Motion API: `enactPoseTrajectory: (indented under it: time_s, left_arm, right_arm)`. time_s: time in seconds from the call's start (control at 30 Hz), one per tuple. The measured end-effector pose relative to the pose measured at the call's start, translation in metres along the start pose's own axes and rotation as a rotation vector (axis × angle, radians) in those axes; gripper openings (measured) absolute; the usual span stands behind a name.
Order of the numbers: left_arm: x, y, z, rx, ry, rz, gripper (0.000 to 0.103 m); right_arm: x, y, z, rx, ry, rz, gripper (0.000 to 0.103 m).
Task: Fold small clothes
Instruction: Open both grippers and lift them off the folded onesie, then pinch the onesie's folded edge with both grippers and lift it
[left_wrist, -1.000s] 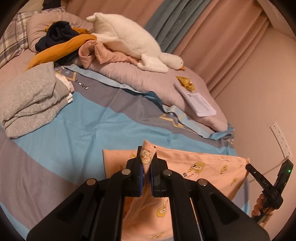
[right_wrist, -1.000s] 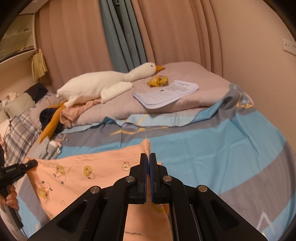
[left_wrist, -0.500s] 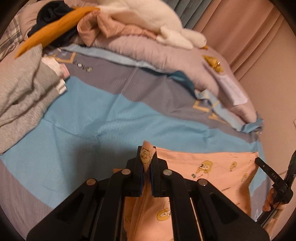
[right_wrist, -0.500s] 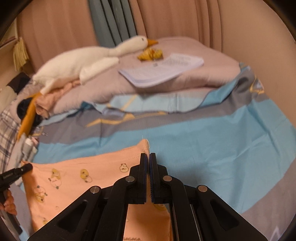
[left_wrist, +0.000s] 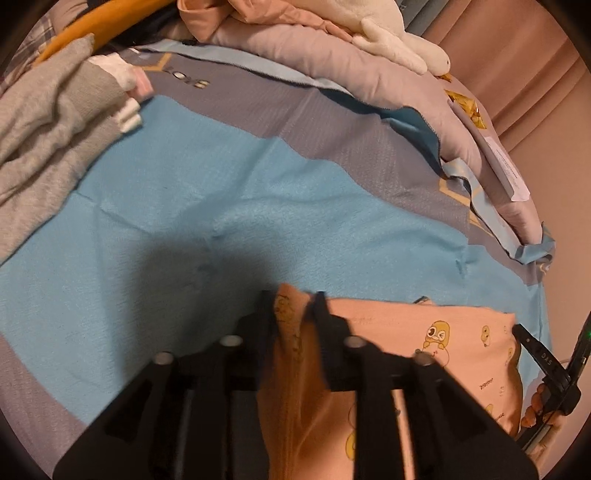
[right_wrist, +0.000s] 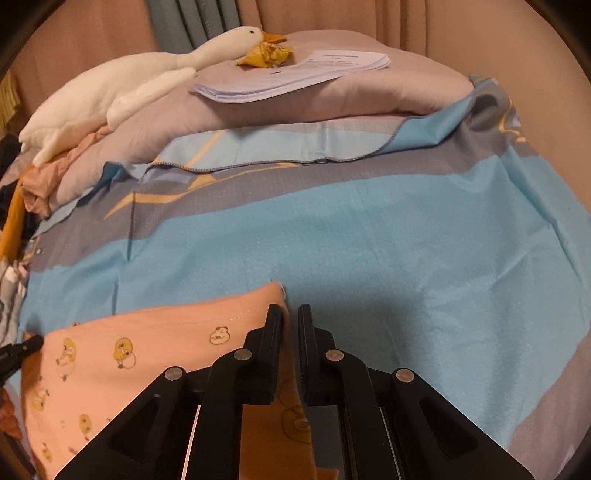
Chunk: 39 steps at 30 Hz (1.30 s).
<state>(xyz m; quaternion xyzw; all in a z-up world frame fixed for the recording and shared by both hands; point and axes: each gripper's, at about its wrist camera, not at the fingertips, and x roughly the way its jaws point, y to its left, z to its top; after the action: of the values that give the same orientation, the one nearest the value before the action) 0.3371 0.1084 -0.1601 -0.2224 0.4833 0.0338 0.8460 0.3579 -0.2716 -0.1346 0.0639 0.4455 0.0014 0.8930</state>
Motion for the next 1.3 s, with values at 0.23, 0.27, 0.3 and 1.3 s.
enactPoseTrajectory:
  time_s: [0.23,0.27,0.3,1.3]
  left_arm:
    - [-0.040,0.003,-0.023,0.010,-0.036,0.015,0.068]
    - [-0.047,0.003,-0.029,0.015,-0.040,0.013,0.073]
    - [-0.054,0.002,-0.035,0.022,-0.044,0.011,0.075]
    - [-0.076,0.003,-0.174,-0.066,0.010,-0.164,0.067]
  right_arm:
    - [-0.048,-0.009,-0.009,0.013,-0.056,-0.016,0.048]
    - [-0.055,-0.009,-0.011,0.009,-0.061,-0.015,0.048]
    - [-0.063,-0.009,-0.014,0.006,-0.070,-0.014,0.048]
    - [-0.078,-0.011,-0.141,0.194,0.053,0.232,0.066]
